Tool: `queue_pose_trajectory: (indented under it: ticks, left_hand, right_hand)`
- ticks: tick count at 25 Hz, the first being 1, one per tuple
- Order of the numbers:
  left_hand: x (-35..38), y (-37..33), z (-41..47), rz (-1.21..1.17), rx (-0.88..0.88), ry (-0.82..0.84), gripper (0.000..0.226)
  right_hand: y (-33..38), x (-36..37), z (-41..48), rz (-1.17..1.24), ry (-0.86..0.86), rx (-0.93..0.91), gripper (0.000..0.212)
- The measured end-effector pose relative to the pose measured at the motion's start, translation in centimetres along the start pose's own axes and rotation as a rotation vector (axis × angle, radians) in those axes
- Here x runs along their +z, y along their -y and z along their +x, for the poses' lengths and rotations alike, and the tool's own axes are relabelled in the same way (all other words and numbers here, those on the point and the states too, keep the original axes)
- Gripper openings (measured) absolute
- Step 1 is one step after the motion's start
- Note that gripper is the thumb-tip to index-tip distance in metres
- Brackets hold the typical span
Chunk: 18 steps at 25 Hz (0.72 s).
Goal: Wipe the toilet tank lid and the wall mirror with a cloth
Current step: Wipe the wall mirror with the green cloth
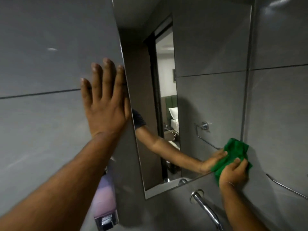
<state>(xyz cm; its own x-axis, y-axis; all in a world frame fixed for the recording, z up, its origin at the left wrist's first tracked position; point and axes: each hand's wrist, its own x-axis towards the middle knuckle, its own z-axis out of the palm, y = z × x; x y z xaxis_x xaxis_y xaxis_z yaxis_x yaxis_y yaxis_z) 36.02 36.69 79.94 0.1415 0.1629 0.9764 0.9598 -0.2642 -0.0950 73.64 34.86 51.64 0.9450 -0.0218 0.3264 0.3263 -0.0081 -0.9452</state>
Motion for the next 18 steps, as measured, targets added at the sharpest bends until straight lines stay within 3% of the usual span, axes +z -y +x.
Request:
queue_pose_trajectory:
  ticks: [5, 8, 10, 15, 18]
  left_hand:
    - [-1.4, 0.1, 0.4, -0.004, -0.018, 0.108, 0.081]
    - [-3.4, 1.1, 0.2, -0.052, 0.047, 0.175, 0.079]
    - [-5.7, 2.6, -0.2, -0.083, 0.063, 0.197, 0.074]
    - [-13.7, 11.2, -2.1, 0.002, -0.098, 0.196, 0.07]
    - [-18.3, 16.2, -2.5, 0.069, -0.134, 0.175, 0.07]
  right_hand:
    - [5.0, -3.8, -0.3, 0.273, -0.072, 0.011, 0.043]
    - [11.6, -7.8, -2.6, 0.416, -0.039, -0.087, 0.044]
    - [17.0, -10.5, -5.4, 0.483, 0.052, -0.209, 0.042]
    - [31.5, -13.4, -16.8, 0.735, 0.35, -0.455, 0.04]
    - [38.3, -13.6, -22.6, 0.83, 0.393, -0.593, 0.042]
